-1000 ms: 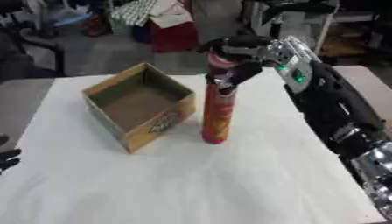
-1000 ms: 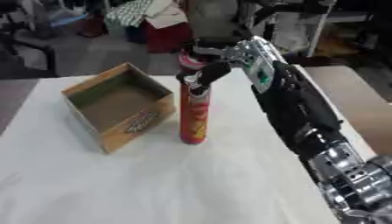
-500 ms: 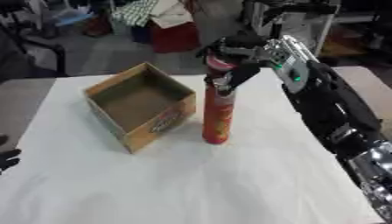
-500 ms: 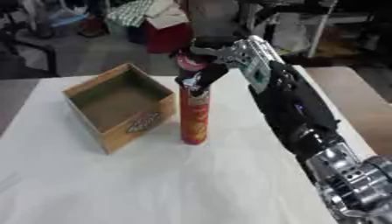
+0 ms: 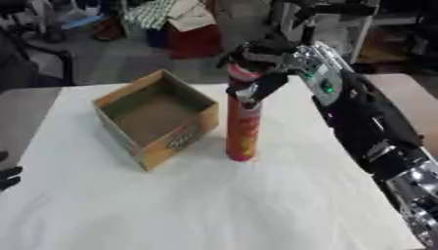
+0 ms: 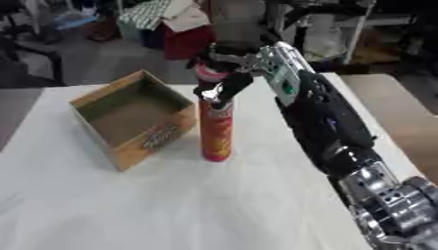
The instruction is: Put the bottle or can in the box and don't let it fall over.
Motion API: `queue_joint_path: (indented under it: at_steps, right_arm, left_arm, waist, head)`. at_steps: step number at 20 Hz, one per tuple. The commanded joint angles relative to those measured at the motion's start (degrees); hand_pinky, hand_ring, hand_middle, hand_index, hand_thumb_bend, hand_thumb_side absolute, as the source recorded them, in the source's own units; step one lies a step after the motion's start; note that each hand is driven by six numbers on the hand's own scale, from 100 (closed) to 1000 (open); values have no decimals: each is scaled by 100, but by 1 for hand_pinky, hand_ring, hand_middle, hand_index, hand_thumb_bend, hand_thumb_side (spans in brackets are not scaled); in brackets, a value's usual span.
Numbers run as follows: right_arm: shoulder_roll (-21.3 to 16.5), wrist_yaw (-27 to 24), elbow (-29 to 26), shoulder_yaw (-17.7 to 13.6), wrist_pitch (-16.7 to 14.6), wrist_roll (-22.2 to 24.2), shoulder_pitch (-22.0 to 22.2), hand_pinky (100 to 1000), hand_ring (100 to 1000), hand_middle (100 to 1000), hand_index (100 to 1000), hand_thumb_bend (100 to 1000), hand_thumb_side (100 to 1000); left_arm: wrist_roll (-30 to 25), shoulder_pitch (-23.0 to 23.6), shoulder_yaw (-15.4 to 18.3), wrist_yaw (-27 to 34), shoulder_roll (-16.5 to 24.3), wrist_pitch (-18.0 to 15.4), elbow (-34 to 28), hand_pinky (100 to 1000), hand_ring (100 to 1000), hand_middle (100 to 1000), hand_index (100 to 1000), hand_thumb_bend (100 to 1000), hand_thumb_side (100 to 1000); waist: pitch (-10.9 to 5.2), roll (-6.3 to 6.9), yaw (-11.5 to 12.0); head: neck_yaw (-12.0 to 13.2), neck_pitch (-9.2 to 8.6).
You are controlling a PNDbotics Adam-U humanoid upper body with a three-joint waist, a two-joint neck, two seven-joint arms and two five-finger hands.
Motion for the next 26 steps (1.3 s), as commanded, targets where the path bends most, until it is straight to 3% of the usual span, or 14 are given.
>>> queue_joint_path:
  at_steps: [1,10,18,26]
  right_arm:
    - [-153,-117,-138,54,-1421,1120,-47,100,199,253,425,100,200]
    - [-267,147,-195,96,-1419,376,-158,100,147,209,423,100,181]
    - [-550,-45,-305,-238,-1102,-163,-642,100,138,202,425,100,158]
    - [-357,-376,-547,-799,-622,-842,-986,100,132,180,427,100,136]
  left_arm:
    - [25,-60,37,-15,56,-1,-74,800,746,832,986,226,1000]
    - [33,-57,42,-14,59,3,-75,801,746,830,986,226,1000]
    - [23,-71,25,-2,60,9,-75,802,746,829,986,225,1000]
    - [-79,-194,-86,41,27,7,-69,803,746,828,986,226,1000]
  waist:
    - [-28,11,-3]
    - [-37,6,-2]
    - [-33,-2,47]
    - [6,17,306]
  head:
    - [-23,-62]
    - [-37,-57]
    - [-65,-89]
    - [-205,-159]
